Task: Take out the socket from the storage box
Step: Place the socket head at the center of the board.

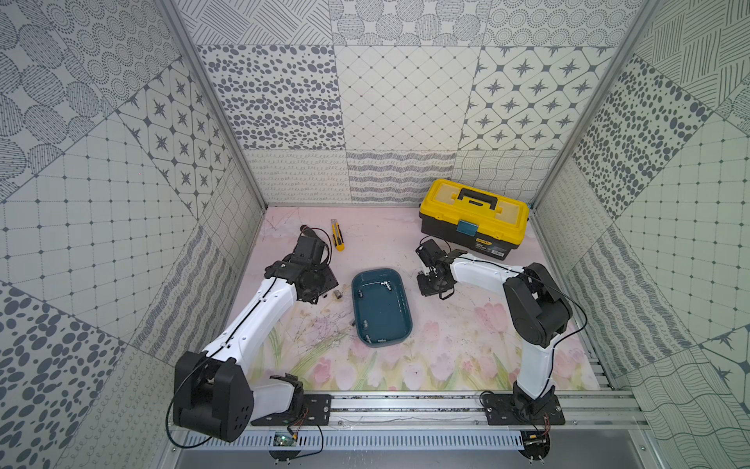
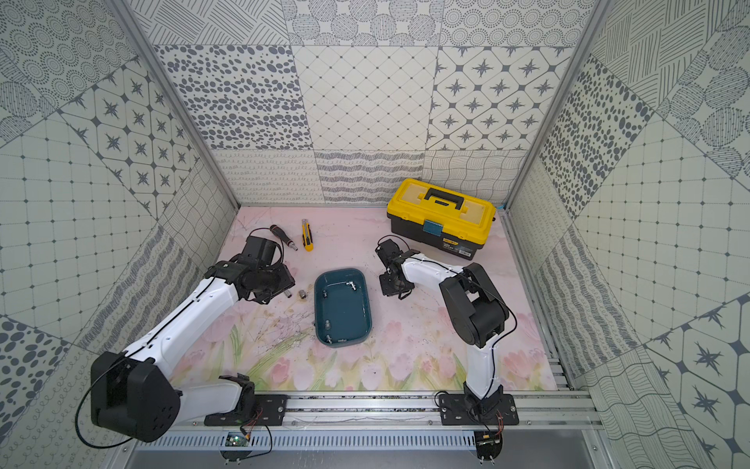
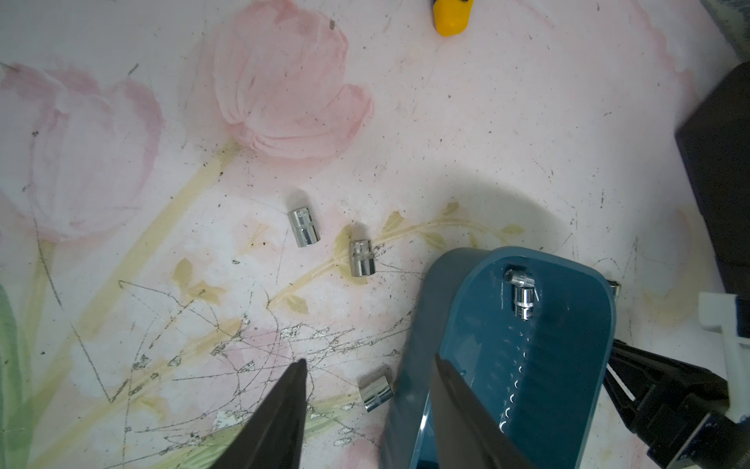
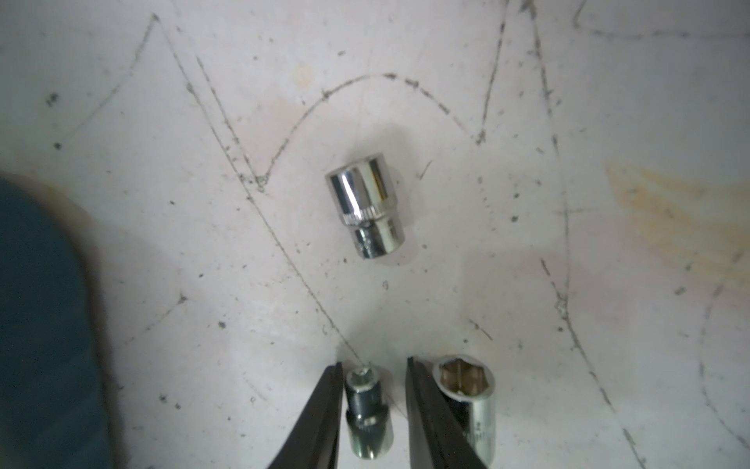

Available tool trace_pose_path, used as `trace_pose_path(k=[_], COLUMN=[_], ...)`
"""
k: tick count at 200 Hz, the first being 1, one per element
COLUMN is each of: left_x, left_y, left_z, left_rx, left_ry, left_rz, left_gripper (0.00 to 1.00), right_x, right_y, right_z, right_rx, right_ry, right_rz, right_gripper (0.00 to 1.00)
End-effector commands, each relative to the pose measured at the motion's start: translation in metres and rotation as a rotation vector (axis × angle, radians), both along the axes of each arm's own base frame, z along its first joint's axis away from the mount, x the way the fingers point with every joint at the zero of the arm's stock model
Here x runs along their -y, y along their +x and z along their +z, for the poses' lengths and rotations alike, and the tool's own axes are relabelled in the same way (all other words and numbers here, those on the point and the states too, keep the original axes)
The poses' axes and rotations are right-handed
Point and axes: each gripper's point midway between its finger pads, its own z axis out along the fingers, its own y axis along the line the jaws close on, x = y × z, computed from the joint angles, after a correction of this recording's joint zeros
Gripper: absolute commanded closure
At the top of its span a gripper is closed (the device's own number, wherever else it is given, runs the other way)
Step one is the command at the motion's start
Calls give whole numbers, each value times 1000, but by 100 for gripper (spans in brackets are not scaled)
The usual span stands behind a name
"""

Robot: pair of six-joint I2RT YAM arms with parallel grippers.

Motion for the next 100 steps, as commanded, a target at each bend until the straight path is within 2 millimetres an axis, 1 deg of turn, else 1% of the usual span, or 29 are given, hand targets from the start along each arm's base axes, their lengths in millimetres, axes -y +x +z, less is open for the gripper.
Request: trace_pose_path(k=[1, 63, 100], left_x=[2, 2, 3], left_y=[2, 1, 2], left_z=[5, 6, 6], left_rx=[16, 18, 16], left_ry=[-10, -9, -14], left_rz=[-10, -11, -11], left_gripper=[47, 47, 47], right_x=[-4, -5, -5], right_y=[5, 4, 4], right_z=[5, 14, 19], right_rx=[14, 39, 50], right_ry=[20, 40, 54], right_rz=[-3, 2, 5], right_gripper=[66, 59, 59])
